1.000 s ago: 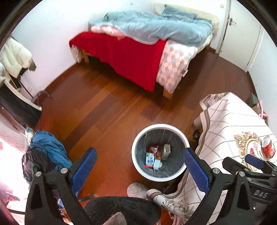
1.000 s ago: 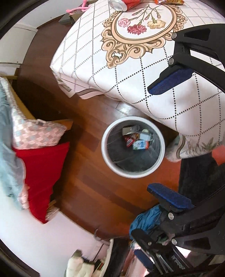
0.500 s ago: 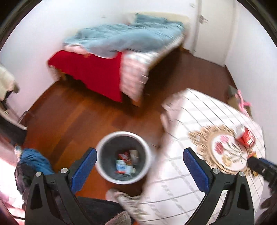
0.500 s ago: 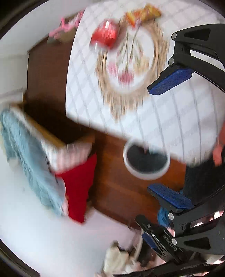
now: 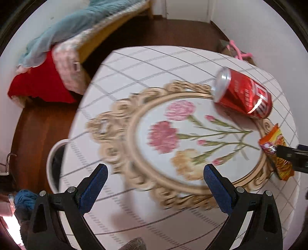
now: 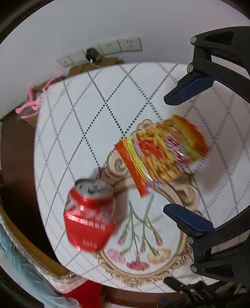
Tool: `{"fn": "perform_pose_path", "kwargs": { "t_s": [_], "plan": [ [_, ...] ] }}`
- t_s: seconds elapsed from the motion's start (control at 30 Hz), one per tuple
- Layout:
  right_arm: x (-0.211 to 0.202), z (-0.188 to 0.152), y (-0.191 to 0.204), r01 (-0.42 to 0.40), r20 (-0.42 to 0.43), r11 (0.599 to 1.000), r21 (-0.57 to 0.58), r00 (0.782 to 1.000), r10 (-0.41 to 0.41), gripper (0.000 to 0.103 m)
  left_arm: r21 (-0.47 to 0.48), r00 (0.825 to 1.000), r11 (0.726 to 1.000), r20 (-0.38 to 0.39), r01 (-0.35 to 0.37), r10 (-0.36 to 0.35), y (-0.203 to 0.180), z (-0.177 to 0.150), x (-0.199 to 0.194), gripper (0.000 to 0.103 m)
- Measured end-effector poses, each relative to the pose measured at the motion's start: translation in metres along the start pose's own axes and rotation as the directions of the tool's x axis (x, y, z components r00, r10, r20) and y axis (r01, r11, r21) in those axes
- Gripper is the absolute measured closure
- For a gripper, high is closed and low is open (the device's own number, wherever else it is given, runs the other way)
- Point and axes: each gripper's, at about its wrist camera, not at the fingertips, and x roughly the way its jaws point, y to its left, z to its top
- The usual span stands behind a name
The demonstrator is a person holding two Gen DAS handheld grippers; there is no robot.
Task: Collect trash
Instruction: 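Move both tools back over the table toward the can and snack bag, then grasp the red Coca-Cola can with the left tool while the right tool grasps the orange snack bag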
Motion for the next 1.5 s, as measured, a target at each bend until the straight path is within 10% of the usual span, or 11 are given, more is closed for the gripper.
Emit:
{"fn": "perform_pose_path", "kwargs": {
  "t_s": [0.17,0.27,0.4,0.6,0.87,1.27,1.5],
  "plan": [
    [0.024,0.011,-0.007,-0.025,-0.023,1.0,-0.011,0.999,0.025,0.001,0.049,0.998,0.998,0.03,0.046,-0.047,-0.025,0.019,-0.006,0.001],
    [0.025,0.008,-0.011,-0.021,-0.024,0.999,-0.028,0.999,0.02,0.02,0.267,0.989,0.964,0.134,0.019,-0.057,-0.049,0.037,-0.022,0.001],
    [0.018,0.006,-0.032,0.01,-0.033,1.0,0.001,0.999,-0.01,0.054,0.587,0.967,0.804,0.245,-0.091,-0.07,-0.09,0.053,-0.037,0.001],
    [0.015,0.011,-0.081,-0.005,-0.055,0.99,0.142,0.998,0.013,0.056,0.888,0.977,0.449,0.171,-0.095,-0.13,-0.142,0.063,-0.024,0.001],
    [0.016,0.011,-0.106,-0.072,-0.059,0.972,0.222,0.994,0.087,0.056,0.956,1.0,0.291,0.024,-0.017,-0.021,-0.171,0.068,0.04,0.001],
    [0.011,0.006,-0.082,-0.092,0.01,0.976,0.197,0.996,0.092,0.086,0.913,0.995,0.407,0.038,0.004,-0.096,-0.165,0.059,0.024,0.013],
    [-0.013,-0.011,-0.072,-0.153,0.102,0.964,0.216,0.986,0.133,0.091,0.798,0.987,0.601,0.063,0.04,-0.15,-0.124,0.052,-0.007,0.014]
  ]
}}
